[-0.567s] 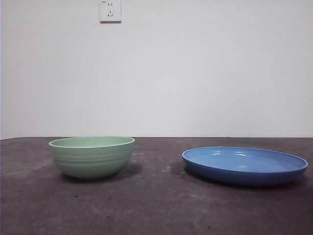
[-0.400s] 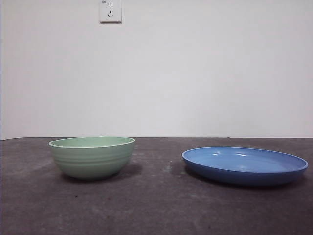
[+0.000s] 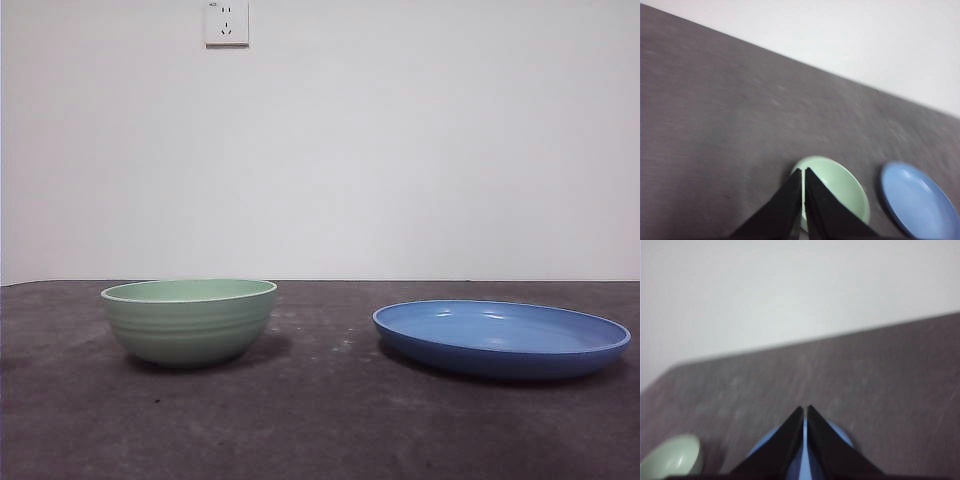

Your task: Place the green bowl on the blue plate

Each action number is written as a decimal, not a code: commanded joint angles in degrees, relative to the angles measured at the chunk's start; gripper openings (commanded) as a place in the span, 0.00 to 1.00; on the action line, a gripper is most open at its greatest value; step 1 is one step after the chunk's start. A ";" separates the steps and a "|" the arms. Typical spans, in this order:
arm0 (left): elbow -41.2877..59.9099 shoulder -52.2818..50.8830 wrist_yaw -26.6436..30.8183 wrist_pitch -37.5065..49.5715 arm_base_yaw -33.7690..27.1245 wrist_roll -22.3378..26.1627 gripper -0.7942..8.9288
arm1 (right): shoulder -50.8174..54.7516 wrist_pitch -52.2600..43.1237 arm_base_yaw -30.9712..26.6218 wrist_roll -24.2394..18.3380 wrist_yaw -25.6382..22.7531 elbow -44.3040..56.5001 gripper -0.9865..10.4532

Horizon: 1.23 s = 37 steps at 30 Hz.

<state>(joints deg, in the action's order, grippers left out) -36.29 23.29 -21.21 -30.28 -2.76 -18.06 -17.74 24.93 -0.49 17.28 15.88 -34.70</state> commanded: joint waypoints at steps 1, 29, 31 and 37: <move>-4.24 4.48 -4.52 -2.10 -0.07 4.70 0.09 | -5.60 6.54 -0.07 -6.27 2.75 -5.86 0.09; -17.29 18.36 -11.43 -24.37 8.57 17.57 0.43 | -24.11 36.89 7.06 -19.58 12.61 -22.64 0.33; -17.29 18.36 -11.43 -24.33 8.57 17.57 0.50 | -24.11 36.87 7.06 -19.58 12.61 -22.64 0.40; -17.29 18.45 -11.41 -24.02 8.57 17.40 0.50 | -24.11 36.87 7.06 -19.58 12.61 -22.64 0.40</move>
<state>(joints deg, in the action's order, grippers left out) -52.34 41.32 -32.40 -54.98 5.67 -1.30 -41.50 62.26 6.37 -1.74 28.36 -56.25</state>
